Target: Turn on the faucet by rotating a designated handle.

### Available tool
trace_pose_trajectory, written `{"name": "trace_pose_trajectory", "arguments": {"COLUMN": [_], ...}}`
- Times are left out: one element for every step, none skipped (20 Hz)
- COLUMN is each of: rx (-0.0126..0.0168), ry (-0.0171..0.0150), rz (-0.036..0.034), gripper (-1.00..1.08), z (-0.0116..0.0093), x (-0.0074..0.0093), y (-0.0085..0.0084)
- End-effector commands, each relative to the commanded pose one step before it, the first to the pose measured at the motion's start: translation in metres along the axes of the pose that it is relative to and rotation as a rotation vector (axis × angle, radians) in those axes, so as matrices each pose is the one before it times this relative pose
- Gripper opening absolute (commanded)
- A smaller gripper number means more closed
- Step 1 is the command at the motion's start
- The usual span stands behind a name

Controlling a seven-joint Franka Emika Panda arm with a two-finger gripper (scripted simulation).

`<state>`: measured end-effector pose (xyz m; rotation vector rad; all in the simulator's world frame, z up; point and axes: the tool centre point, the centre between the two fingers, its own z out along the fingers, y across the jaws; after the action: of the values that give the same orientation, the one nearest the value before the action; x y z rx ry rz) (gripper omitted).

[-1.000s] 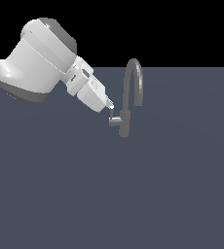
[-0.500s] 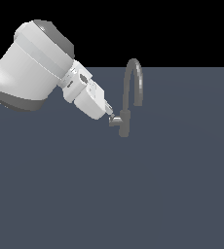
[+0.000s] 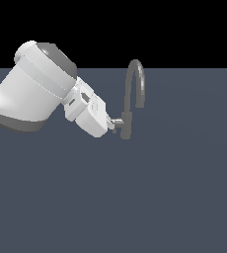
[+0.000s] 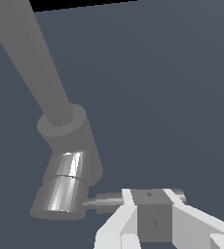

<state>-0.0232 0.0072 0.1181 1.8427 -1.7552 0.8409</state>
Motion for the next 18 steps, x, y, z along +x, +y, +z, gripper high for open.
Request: {"name": "trace_pose_trajectory", "arguments": {"rx": [-0.02701, 0.03107, -0.00276, -0.00276, -0.00267, -0.00276, -0.00267, -0.00276, -0.00267, -0.00267, -0.00267, -0.00267, -0.00266, -0.00257, 0.00000, 0.05344, -0.00318, -0.00311], "ry": [0.00942, -0.00222, 0.00013, 0.00014, 0.00014, 0.00015, 0.00015, 0.00016, 0.00016, 0.00017, 0.00019, 0.00020, 0.00023, 0.00027, 0.00000, -0.00011, -0.00002, -0.00002], "rz": [-0.00414, 0.00081, -0.00004, -0.00004, -0.00005, -0.00005, -0.00005, -0.00005, -0.00006, -0.00006, -0.00006, -0.00007, -0.00008, -0.00010, 0.00000, 0.01593, -0.00094, -0.00092], "gripper": [-1.00, -1.00, -1.00, -1.00, -1.00, -1.00, -1.00, -1.00, -1.00, -1.00, -1.00, -1.00, -1.00, -1.00, -1.00, -1.00, -1.00, -1.00], "z": [0.01550, -0.01604, 0.00449, 0.00449, 0.00444, 0.00448, 0.00443, 0.00447, 0.00442, 0.00442, 0.00441, 0.00441, 0.00440, 0.00434, 0.00000, -0.02950, 0.00304, 0.00300], "x": [-0.00390, 0.00306, -0.00338, -0.00338, -0.00337, -0.00337, -0.00337, -0.00336, -0.00336, -0.00335, -0.00335, -0.00334, -0.00333, -0.00332, 0.00000, 0.01218, -0.00206, -0.00204], "y": [0.01459, -0.01148, 0.00025, 0.00025, 0.00024, 0.00024, 0.00024, 0.00023, 0.00023, 0.00022, 0.00021, 0.00020, 0.00018, 0.00015, 0.00000, -0.01510, -0.00141, -0.00141]}}
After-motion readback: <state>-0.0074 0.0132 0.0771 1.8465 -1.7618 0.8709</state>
